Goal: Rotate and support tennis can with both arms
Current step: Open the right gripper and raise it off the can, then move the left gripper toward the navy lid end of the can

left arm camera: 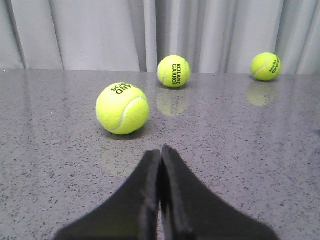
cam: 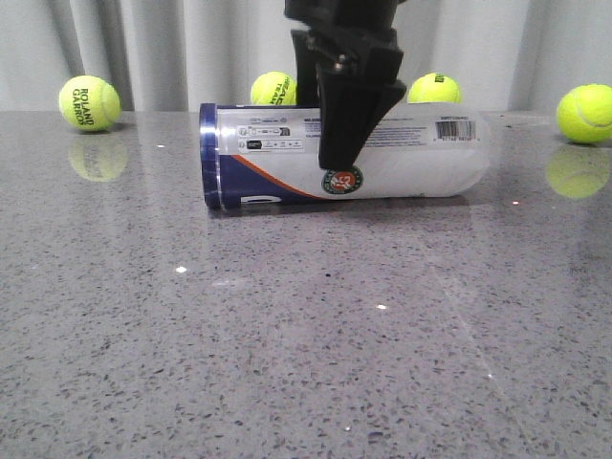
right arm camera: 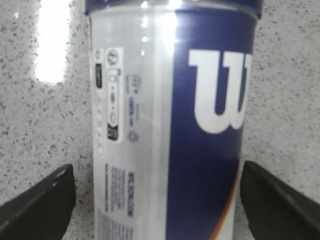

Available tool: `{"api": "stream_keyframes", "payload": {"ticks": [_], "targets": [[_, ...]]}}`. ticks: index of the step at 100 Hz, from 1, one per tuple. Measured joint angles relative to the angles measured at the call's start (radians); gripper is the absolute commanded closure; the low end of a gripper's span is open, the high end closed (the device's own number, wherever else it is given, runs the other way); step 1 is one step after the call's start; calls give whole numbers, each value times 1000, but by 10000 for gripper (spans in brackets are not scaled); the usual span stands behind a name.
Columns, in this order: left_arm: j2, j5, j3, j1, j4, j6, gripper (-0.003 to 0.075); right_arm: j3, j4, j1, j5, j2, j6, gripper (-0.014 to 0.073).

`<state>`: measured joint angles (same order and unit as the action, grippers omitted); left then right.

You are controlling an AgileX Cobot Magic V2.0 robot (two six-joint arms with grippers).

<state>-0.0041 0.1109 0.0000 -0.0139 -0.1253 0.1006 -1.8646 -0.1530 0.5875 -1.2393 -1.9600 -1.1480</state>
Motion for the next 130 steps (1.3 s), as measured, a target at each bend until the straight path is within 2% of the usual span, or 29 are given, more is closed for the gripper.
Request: {"api": "stream_keyframes", "payload": {"ticks": [19, 29, 36, 60, 73, 80, 87, 106, 116, 130], "targets": [[0, 0, 0, 0, 0, 0, 740, 0, 6, 0, 0, 72, 4, -62], [0, 0, 0, 0, 0, 0, 740, 0, 6, 0, -2, 112, 64, -62], [0, 0, 0, 0, 0, 0, 740, 0, 7, 0, -4, 132, 178, -62], [0, 0, 0, 0, 0, 0, 740, 0, 89, -2, -6, 187, 741, -62], [0, 0, 0, 0, 0, 0, 740, 8, 126, -9, -7, 224, 927, -44], [0, 0, 0, 0, 0, 0, 740, 25, 137, -11, -7, 250, 998, 11], [0, 0, 0, 0, 0, 0, 740, 51, 153, -11, -7, 281, 1053, 113], [0, 0, 0, 0, 0, 0, 740, 145, 191, -11, -8, 395, 1148, 512], [0, 0, 0, 0, 0, 0, 740, 201, 204, -11, -12, 459, 1183, 668], [0, 0, 0, 0, 0, 0, 740, 286, 208, -11, -12, 548, 1231, 660]]}}
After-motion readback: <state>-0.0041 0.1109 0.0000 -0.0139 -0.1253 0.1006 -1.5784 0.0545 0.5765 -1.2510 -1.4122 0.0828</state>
